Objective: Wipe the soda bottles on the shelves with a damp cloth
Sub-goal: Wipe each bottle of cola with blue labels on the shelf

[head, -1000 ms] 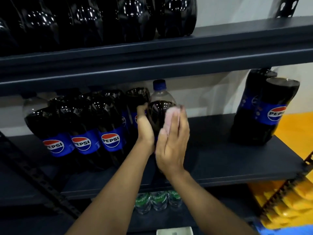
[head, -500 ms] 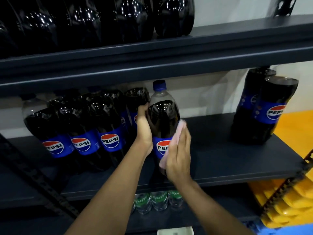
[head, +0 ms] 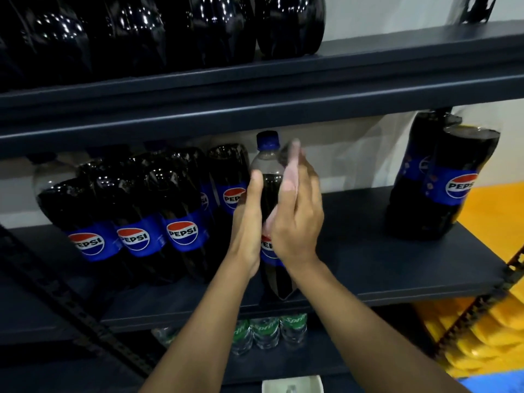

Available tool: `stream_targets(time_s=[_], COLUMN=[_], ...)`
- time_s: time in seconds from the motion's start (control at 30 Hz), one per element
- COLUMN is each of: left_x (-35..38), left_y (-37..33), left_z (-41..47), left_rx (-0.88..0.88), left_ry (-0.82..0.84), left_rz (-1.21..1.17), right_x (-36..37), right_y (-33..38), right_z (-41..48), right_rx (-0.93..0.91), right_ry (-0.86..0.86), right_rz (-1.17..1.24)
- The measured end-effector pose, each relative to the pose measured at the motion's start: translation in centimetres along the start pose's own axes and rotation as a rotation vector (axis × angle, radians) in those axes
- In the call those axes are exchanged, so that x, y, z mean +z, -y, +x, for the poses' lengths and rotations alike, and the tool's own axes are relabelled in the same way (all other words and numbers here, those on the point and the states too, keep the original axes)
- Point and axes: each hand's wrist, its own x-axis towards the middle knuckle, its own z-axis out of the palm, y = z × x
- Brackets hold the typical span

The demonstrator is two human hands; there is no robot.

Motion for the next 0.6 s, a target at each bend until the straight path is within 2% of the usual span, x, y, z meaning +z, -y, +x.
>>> stream_targets(time_s=[0.1, 0.37, 0.5, 0.6], left_x=[-0.2, -0.2, -0.1, 0.0], left_y=[0.3, 0.7, 0.2, -0.4], left_z=[0.3, 1.0, 1.2, 1.5], left_rx=[-0.045, -0.068, -0.075, -0.075], left_ry=[0.000, -0.070, -0.008, 0.029], left_rz=[-0.016, -0.126, -0.127, -0.111], right_x=[0.2, -1.9, -1.9, -1.9], right_y=[-2.2, -5.6, -3.3, -0.1], right_z=[-3.9, -11.0, -7.4, -2.0], right_rx=[0.084, 0.417, 0.388, 0.279], right_ry=[-0.006, 0.155, 0.117, 0.072], right_rz=[-0.032, -0.020, 0.084, 0.097])
